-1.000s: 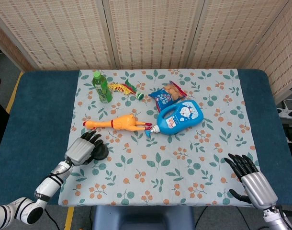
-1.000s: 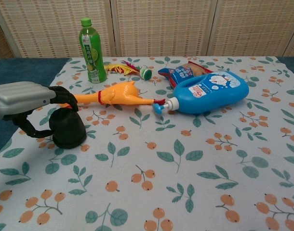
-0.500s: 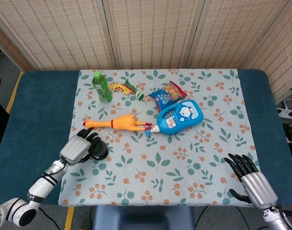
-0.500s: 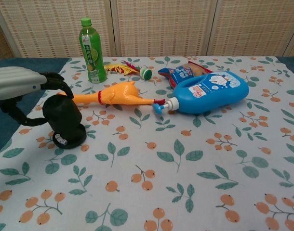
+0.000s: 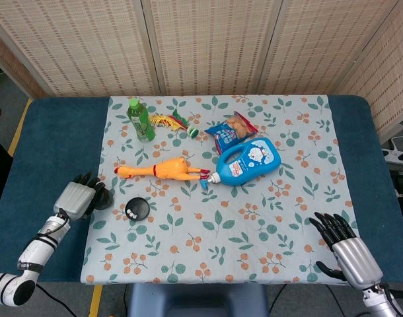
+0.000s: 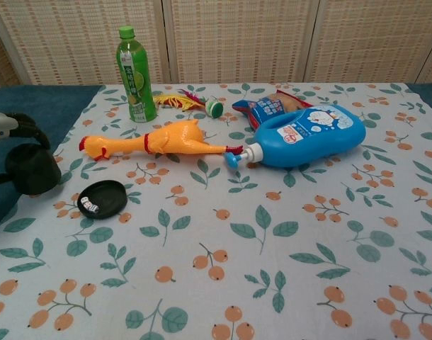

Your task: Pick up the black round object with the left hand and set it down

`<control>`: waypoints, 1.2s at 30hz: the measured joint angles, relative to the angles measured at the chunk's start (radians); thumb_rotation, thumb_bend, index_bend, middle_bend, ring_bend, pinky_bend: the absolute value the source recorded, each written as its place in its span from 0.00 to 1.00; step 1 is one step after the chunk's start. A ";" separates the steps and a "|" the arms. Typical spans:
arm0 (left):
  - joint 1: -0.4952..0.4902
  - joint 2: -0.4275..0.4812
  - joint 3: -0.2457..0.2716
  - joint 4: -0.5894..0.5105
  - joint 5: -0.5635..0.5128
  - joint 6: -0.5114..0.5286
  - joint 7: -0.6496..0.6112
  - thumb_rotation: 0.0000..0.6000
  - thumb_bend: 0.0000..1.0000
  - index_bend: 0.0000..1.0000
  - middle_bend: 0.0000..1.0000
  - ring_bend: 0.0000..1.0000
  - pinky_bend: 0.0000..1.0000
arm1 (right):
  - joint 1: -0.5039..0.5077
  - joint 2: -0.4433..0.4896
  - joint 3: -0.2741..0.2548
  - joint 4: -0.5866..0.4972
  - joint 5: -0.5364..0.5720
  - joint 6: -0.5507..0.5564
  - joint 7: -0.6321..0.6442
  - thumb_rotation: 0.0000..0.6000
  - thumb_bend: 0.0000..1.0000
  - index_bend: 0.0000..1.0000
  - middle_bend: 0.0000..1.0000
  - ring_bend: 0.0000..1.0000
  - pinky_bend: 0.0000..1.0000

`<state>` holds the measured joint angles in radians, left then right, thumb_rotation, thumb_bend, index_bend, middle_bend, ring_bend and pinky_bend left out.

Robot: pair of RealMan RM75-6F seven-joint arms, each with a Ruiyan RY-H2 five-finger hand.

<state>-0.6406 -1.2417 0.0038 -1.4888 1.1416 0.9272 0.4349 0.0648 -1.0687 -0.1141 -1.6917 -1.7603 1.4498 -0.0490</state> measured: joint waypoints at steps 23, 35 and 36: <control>0.064 0.082 0.001 -0.044 0.168 0.047 -0.262 1.00 0.37 0.00 0.00 0.00 0.20 | -0.001 -0.006 -0.002 -0.009 0.004 -0.006 -0.021 1.00 0.12 0.00 0.00 0.00 0.00; 0.447 0.080 0.106 0.038 0.444 0.659 -0.558 1.00 0.38 0.00 0.00 0.00 0.05 | -0.003 -0.007 0.015 -0.014 0.053 -0.020 -0.052 1.00 0.12 0.00 0.00 0.00 0.00; 0.471 0.073 0.112 0.058 0.467 0.691 -0.570 1.00 0.38 0.00 0.00 0.00 0.05 | -0.003 -0.007 0.019 -0.016 0.063 -0.022 -0.059 1.00 0.12 0.00 0.00 0.00 0.00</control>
